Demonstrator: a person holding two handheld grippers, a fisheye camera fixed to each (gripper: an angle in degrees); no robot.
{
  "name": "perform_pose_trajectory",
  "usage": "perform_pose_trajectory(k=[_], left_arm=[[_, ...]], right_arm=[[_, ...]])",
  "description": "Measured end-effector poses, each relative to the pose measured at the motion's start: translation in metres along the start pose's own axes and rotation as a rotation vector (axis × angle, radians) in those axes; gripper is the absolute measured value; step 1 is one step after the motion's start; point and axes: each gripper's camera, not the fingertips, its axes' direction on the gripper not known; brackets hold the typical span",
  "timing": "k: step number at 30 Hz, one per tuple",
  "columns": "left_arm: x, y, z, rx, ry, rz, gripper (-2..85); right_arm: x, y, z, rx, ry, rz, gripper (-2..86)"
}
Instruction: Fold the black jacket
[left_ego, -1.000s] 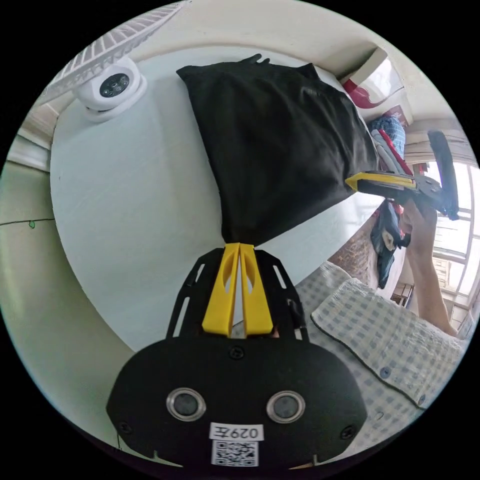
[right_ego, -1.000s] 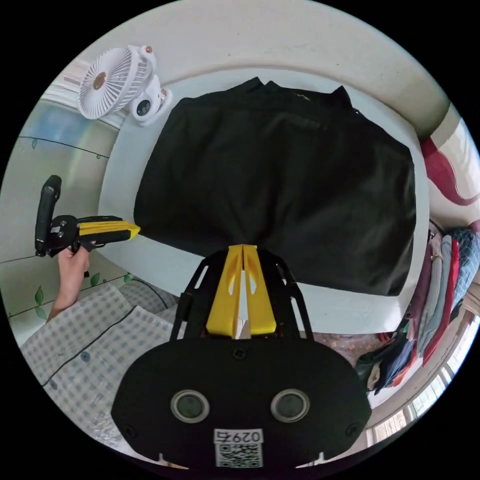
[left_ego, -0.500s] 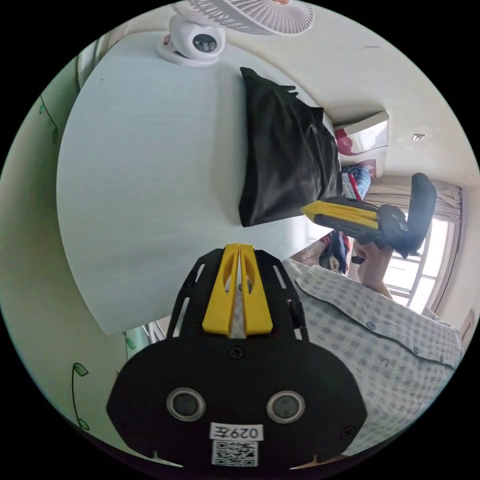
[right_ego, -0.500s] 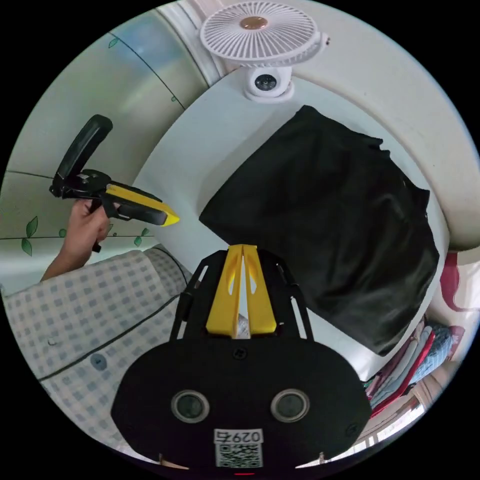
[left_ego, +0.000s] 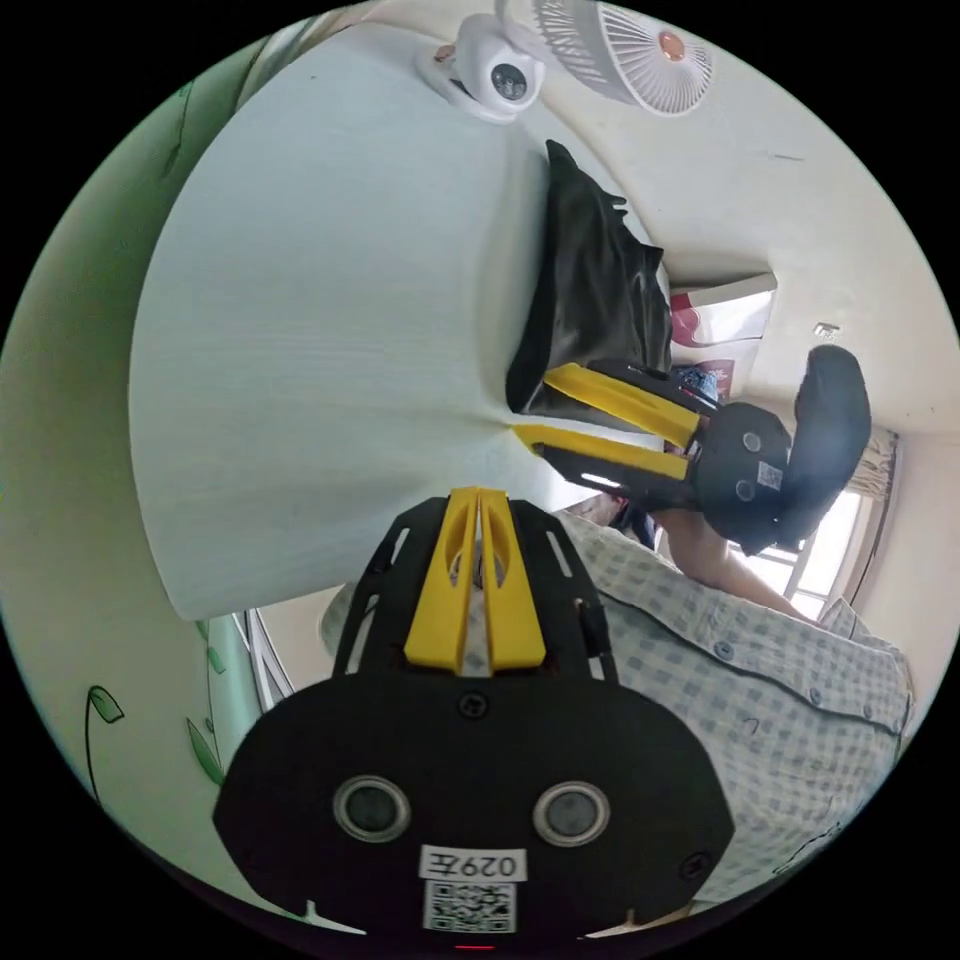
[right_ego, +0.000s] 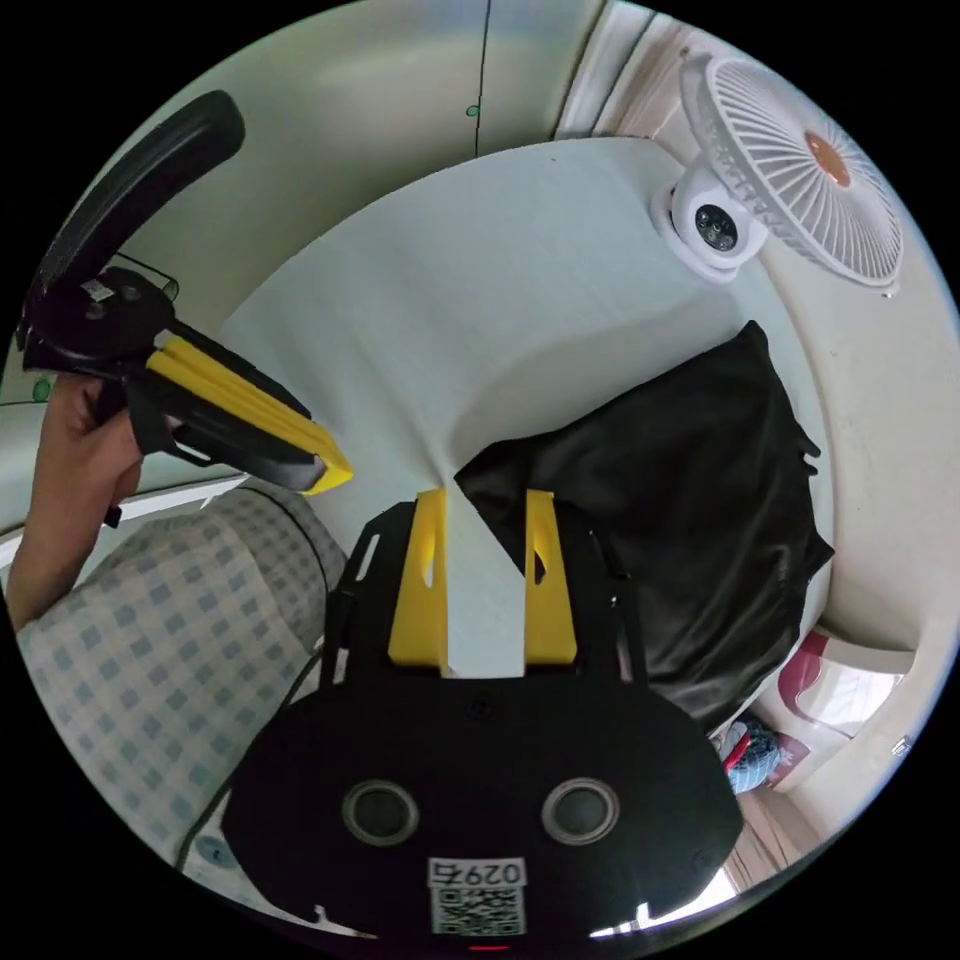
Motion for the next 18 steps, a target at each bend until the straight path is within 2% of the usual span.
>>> perform_pose_trajectory(k=[4, 9, 14, 18], left_arm=[[-0.009, 0.0, 0.0, 0.002, 0.028, -0.013, -1.0], [-0.008, -0.009, 0.011, -0.028, 0.069, -0.008, -1.0], [0.012, -0.02, 0.029, -0.059, 0.097, 0.024, -1.0], [0.034, -0.036, 0.045, -0.101, 0.114, 0.068, -1.0]], right_arm=[[0.025, 0.027, -0.003, 0.001, 0.041, 0.037, 3.3], [0.072, 0.067, -0.018, 0.018, -0.159, 0.066, 1.5], [0.19, 0.19, -0.09, 0.399, -0.453, 0.354, 0.8], [0.275, 0.327, -0.124, 0.687, -0.561, 0.627, 0.5]])
